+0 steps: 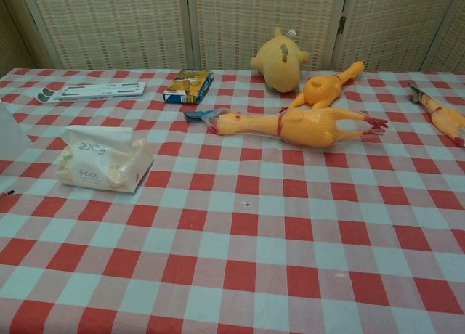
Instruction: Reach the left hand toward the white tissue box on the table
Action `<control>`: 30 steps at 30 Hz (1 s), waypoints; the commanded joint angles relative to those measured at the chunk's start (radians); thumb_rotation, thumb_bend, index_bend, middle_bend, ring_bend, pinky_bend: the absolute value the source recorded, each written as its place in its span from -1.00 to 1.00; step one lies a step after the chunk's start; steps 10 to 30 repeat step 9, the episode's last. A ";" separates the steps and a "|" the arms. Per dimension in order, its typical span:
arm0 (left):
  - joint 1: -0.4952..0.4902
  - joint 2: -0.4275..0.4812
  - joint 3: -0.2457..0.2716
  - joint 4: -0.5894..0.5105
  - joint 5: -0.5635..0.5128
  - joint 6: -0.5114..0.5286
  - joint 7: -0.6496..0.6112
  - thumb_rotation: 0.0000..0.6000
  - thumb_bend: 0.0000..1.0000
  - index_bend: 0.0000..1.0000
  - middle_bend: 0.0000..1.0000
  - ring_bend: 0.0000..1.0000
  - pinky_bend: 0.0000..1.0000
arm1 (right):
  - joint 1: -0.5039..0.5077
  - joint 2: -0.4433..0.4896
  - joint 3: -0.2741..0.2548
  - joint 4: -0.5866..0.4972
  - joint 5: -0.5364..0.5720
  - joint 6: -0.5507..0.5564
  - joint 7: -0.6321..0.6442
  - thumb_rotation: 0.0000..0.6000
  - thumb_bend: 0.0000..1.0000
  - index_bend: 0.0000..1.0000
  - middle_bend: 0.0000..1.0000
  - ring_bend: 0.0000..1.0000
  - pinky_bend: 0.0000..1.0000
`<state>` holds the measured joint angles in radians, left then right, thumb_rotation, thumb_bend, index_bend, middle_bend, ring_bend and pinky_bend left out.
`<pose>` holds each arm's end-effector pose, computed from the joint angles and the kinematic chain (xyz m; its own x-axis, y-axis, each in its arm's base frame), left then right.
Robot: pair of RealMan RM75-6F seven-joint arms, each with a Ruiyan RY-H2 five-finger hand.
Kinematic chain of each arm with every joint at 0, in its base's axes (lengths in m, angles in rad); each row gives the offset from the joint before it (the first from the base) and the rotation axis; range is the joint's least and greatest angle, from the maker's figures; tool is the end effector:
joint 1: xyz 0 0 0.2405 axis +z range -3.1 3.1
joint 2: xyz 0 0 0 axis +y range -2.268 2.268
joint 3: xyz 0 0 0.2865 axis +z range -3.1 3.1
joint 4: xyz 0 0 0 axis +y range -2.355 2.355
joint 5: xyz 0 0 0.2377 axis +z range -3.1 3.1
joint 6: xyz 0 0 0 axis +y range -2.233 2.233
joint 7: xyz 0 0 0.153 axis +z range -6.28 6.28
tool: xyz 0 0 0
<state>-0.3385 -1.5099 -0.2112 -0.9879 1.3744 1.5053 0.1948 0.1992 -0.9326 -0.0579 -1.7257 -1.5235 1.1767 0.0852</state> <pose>-0.3685 0.3273 0.1132 0.6710 -0.2917 0.6817 0.7278 0.0832 -0.6807 -0.3464 -0.1963 0.1456 0.4009 -0.3569 0.8438 -0.9138 -0.0896 0.3962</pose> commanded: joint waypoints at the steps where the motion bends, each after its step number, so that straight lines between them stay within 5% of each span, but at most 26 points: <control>1: 0.039 0.028 0.027 -0.045 0.005 0.018 -0.022 1.00 -0.09 -0.63 0.79 0.88 0.85 | 0.000 -0.001 0.001 0.000 0.001 0.001 0.001 1.00 -0.53 -0.51 -0.68 -0.85 -0.60; 6: 0.093 0.034 0.063 -0.075 0.020 0.054 -0.052 1.00 -0.12 -0.82 0.78 0.89 0.86 | 0.003 -0.003 0.002 0.002 0.002 -0.003 0.004 1.00 -0.53 -0.51 -0.68 -0.85 -0.60; 30: 0.117 0.026 0.074 -0.073 0.016 0.061 -0.077 1.00 -0.12 -0.83 0.78 0.88 0.86 | 0.003 -0.009 0.005 0.001 0.013 -0.005 -0.009 1.00 -0.53 -0.51 -0.68 -0.85 -0.60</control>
